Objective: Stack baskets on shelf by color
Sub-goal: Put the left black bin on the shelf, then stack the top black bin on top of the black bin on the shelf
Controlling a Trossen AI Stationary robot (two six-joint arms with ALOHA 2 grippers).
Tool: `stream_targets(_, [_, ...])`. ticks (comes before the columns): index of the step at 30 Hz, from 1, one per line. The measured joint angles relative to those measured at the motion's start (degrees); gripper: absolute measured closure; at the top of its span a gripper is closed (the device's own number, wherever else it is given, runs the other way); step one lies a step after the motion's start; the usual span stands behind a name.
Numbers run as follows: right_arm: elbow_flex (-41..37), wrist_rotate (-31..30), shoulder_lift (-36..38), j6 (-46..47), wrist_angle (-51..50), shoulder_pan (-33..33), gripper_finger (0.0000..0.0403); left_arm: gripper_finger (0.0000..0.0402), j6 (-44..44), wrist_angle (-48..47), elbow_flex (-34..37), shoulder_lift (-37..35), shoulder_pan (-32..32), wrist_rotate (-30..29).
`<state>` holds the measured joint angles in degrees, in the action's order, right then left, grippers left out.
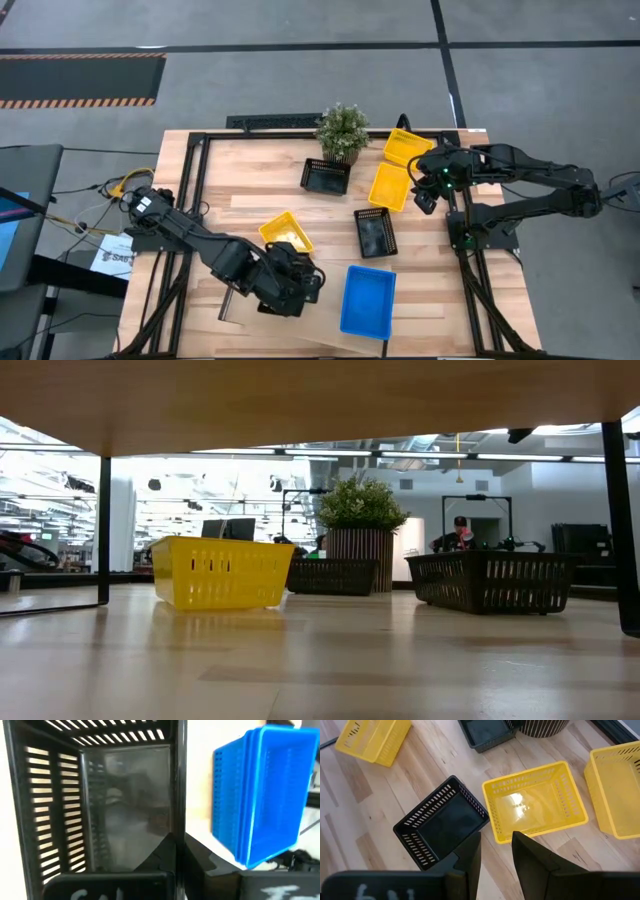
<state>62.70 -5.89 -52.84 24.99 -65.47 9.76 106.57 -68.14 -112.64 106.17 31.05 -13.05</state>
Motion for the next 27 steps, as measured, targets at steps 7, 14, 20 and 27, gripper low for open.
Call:
stream_targets(7, [0.0, 0.0, 0.0, 0.0, 0.0, 0.0, 0.027, 0.038, -0.9, 2.7, 0.0, 0.0, 0.0, -2.4])
stream_targets(14, [0.0, 0.0, 0.0, -0.2, 0.0, 0.0, 0.0268, 0.0326, -0.5, 2.8, 0.0, 0.0, -0.3, -2.2])
stream_targets(20, [0.0, 0.0, 0.0, -1.6, -0.1, 0.0, 0.027, 0.0302, -2.0, 5.4, 0.1, 1.5, -0.6, -1.5])
stream_targets(27, [0.0, 0.0, 0.0, -2.8, -0.2, 0.0, 0.0269, 0.0301, -2.7, 9.0, 0.0, 2.6, -1.0, 1.2])
